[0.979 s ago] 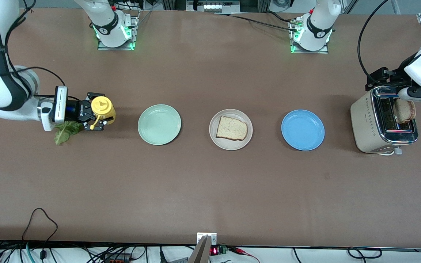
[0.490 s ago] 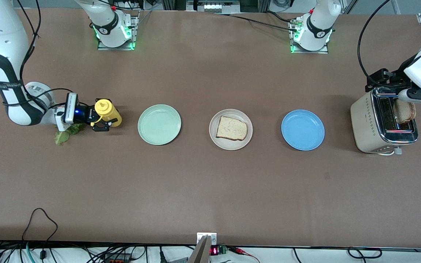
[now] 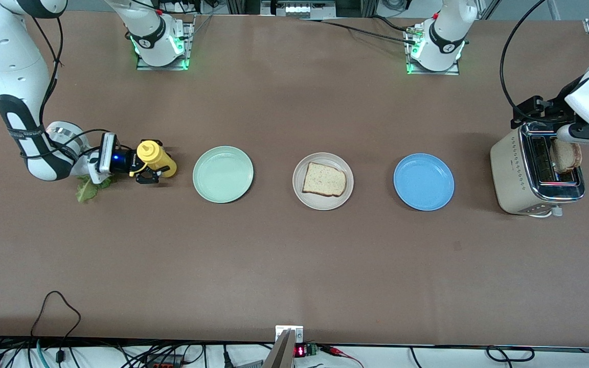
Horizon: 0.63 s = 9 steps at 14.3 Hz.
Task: Make sandwich in beige plate with both arms
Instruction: 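Lower the bottle onto the table and open the right gripper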
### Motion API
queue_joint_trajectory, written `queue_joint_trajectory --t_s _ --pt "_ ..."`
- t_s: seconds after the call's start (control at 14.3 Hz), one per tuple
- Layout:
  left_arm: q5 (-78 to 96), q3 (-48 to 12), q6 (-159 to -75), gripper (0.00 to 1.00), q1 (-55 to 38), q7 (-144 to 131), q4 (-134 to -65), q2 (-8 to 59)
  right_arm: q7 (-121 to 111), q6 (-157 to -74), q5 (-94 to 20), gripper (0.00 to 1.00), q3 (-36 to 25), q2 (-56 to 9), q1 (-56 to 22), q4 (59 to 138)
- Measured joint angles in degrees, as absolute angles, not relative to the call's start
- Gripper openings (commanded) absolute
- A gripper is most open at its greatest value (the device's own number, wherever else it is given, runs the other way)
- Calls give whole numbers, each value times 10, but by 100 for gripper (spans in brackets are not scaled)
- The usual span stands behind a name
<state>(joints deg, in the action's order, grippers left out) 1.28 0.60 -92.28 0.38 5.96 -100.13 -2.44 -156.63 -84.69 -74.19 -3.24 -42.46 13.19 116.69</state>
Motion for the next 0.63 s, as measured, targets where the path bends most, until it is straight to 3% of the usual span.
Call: queue_joint_trajectory --t_s 0.07,0.35,0.63 --pt "13 6 -923 100 4 60 -1001 -24 -1566 -847 -742 33 -32 -429 134 1165" --pt "13 6 -923 100 4 60 -1001 -24 -1567 -847 -742 63 -32 -441 137 1159" --pt "13 6 -922 100 4 60 -1001 -24 -1567 -843 -742 80 -32 -441 138 1158"
